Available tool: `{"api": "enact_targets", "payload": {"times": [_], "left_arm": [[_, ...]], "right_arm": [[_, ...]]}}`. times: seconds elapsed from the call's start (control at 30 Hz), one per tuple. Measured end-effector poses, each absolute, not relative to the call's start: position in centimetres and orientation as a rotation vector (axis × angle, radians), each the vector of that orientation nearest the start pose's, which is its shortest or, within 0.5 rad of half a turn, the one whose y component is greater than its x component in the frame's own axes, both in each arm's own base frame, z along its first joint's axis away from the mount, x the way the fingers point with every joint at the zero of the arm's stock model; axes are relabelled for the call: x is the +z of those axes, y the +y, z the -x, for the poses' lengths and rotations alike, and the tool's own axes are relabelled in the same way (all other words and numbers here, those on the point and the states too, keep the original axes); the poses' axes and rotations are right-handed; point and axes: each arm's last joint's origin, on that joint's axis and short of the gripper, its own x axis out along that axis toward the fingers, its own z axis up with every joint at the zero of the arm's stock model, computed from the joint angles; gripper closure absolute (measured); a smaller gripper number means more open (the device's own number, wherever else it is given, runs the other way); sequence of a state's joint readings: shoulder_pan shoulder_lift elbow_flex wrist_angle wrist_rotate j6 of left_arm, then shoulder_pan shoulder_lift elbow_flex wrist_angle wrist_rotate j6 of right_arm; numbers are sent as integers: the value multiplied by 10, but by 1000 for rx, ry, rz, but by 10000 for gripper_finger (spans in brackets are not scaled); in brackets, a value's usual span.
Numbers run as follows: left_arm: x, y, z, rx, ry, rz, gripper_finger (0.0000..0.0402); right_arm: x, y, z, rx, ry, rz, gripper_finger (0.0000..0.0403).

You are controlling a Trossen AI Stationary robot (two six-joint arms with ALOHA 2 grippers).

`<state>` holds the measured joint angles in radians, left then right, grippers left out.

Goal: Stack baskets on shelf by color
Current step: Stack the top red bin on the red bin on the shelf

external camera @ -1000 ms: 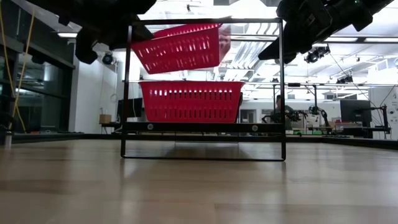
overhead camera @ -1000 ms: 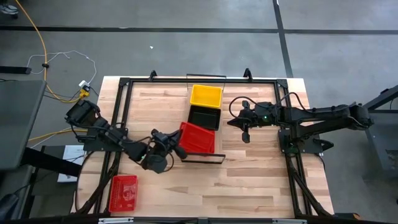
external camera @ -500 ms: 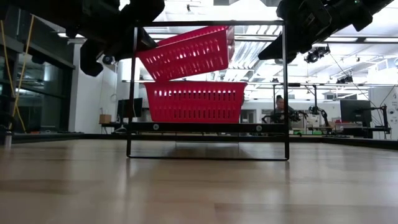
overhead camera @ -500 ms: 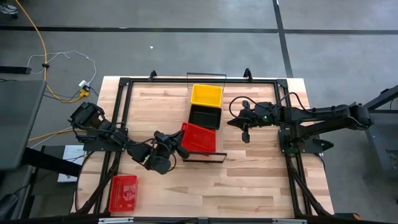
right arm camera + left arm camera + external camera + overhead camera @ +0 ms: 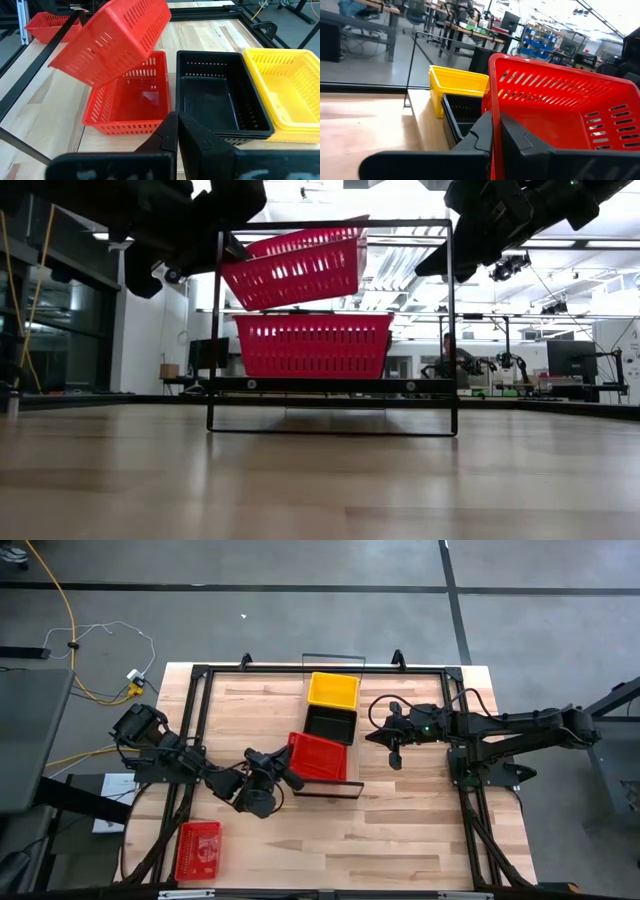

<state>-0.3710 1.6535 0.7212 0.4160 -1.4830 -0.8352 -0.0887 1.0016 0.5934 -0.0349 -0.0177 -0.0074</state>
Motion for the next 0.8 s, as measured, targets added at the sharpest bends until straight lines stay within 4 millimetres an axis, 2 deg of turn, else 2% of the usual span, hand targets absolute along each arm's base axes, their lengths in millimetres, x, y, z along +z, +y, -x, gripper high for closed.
{"api": "enact_targets", "payload": {"times": [0.27, 0.43, 0.8], "left_arm": [[172, -81, -288, 1111, -104, 264, 401], [167, -83, -288, 1042, -7, 211, 399], [165, -71, -293, 1035, -6, 273, 366]], "right_arm": [[242, -18, -213, -68, 443, -16, 403], [242, -18, -213, -68, 443, -16, 403], [242, -19, -213, -94, 442, -10, 403]]}}
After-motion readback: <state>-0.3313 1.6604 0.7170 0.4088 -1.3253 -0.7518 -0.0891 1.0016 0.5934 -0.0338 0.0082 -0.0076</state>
